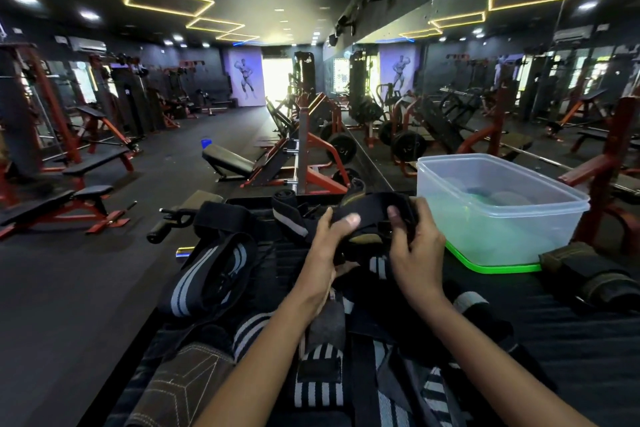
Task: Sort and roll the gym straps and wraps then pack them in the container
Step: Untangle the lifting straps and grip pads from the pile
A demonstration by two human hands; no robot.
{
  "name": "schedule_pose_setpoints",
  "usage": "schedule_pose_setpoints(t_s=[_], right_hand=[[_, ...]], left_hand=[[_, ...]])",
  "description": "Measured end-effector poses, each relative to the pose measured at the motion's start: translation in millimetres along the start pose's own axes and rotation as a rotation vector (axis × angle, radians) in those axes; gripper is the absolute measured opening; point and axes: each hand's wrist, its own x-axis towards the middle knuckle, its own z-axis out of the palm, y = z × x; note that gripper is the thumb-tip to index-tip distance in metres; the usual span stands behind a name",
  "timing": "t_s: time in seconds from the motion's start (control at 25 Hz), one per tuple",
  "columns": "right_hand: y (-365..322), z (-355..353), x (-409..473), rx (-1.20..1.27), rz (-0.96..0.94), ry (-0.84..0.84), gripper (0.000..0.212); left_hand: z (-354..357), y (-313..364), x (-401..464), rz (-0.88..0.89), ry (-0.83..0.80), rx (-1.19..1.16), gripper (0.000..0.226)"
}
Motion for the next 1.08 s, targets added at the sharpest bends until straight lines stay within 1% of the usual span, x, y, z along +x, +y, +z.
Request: schedule_pose_setpoints(t_s=[0.08,0.16,0.28,0.32,0.4,0.52,0.56,0.68,0.72,0.76,0.8,0.84,0.92,1.0,1.08], right_hand=[[-5,1,-4,-0.028,-0.090,-0.063,0.009],[-9,2,-7,0.014,-0.109,-0.116,0.011],[-16,5,-11,0.216,0.028,-0.149,0.028],[-18,5,-11,0.281,0.072,-0.145,0.030],[-22,7,-13,0.336,0.100,-0.137,0.027],[-27,9,-17,0.326,0.058,-0.167,0.022],[-26,8,-17,0.312,0.037,-0.171,0.022],[-23,6,-15,0.260,0.011,-0.170,0.023],[-23,6,-16,0.243,0.020,-0.173,0.022],[-24,7,-16,0.232,0.031,-0.179,0.020],[-24,8,-17,0.223,0.043,-0.180,0.019],[-27,9,-18,0.218,0.058,-0.177,0.018],[-31,9,-18,0.232,0.105,-0.149,0.018],[-34,7,-16,0.247,0.141,-0.130,0.020],[-36,6,-13,0.284,0.180,-0.153,0.024]], left_hand=[[-2,8,-1,-0.037,0.070,-0.069,0.089],[-4,7,-1,-0.035,0.119,-0.143,0.086],[-9,5,2,0.056,0.111,-0.374,0.093],[-10,6,2,0.105,0.088,-0.431,0.091],[-10,6,-2,0.184,0.053,-0.504,0.080],[-8,6,-5,0.241,0.054,-0.549,0.060],[-7,7,-6,0.236,0.063,-0.544,0.059],[-7,8,-3,0.187,0.121,-0.477,0.072],[-7,8,-3,0.179,0.140,-0.469,0.067],[-8,8,-3,0.186,0.153,-0.483,0.058],[-8,7,-3,0.200,0.147,-0.510,0.049],[-8,7,-5,0.210,0.122,-0.543,0.046],[-6,6,-8,0.228,0.082,-0.600,0.054],[-4,6,-9,0.238,0.069,-0.629,0.074],[0,4,-9,0.246,0.072,-0.649,0.086]])
